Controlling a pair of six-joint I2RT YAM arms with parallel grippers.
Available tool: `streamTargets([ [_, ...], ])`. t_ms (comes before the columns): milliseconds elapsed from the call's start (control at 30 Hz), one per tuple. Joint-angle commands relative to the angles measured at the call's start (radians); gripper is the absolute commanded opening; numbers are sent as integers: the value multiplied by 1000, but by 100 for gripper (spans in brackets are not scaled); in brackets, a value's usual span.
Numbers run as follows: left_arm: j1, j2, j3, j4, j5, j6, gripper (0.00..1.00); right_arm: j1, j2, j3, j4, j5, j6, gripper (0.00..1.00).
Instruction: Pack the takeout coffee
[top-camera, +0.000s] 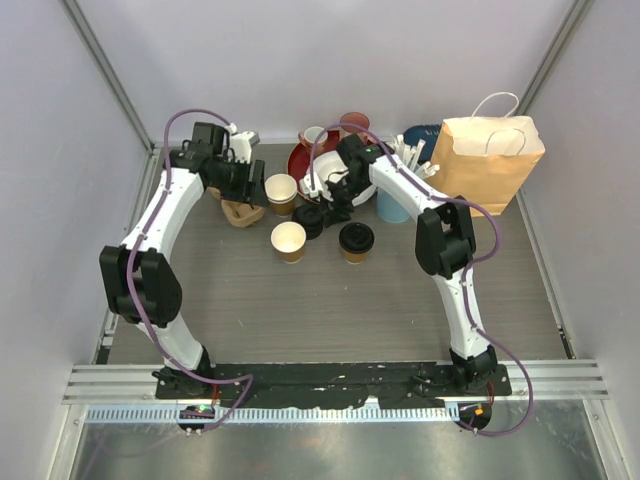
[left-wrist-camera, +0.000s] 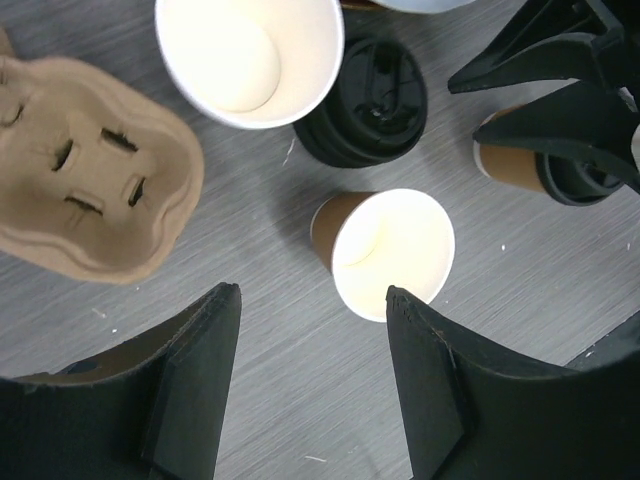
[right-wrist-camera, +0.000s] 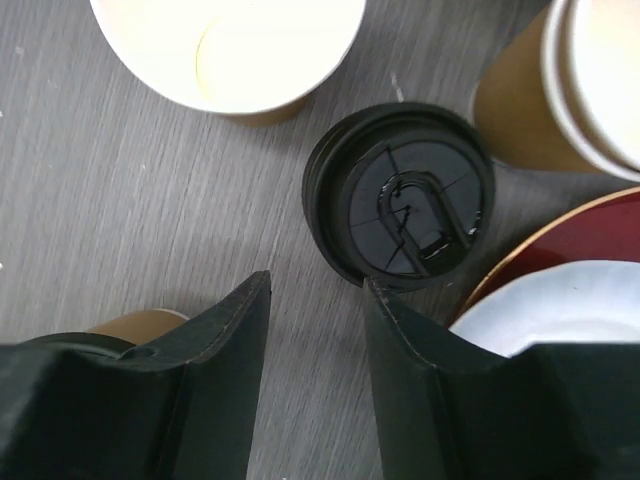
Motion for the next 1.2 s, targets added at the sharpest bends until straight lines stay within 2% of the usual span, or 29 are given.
streamTargets([
  [0, 30, -44, -26, 11, 39, 26, 64, 16, 22, 94, -98, 45, -150, 43],
  [333, 36, -28, -31, 10, 68, 32, 63, 27, 49, 99, -5, 59, -138, 43],
  [867, 38, -30, -45, 21, 73, 32, 63, 68, 121, 182, -17, 164, -149, 41],
  [933, 38, -33, -45, 19, 76, 32, 63, 68, 123, 183, -9, 177, -140, 39],
  [1067, 38, -30, -46, 19, 78, 31, 63, 68, 125, 179, -8, 189, -135, 29],
  [1167, 40, -30, -46, 19, 78, 34, 63, 68, 126, 171, -18, 200, -141, 29],
])
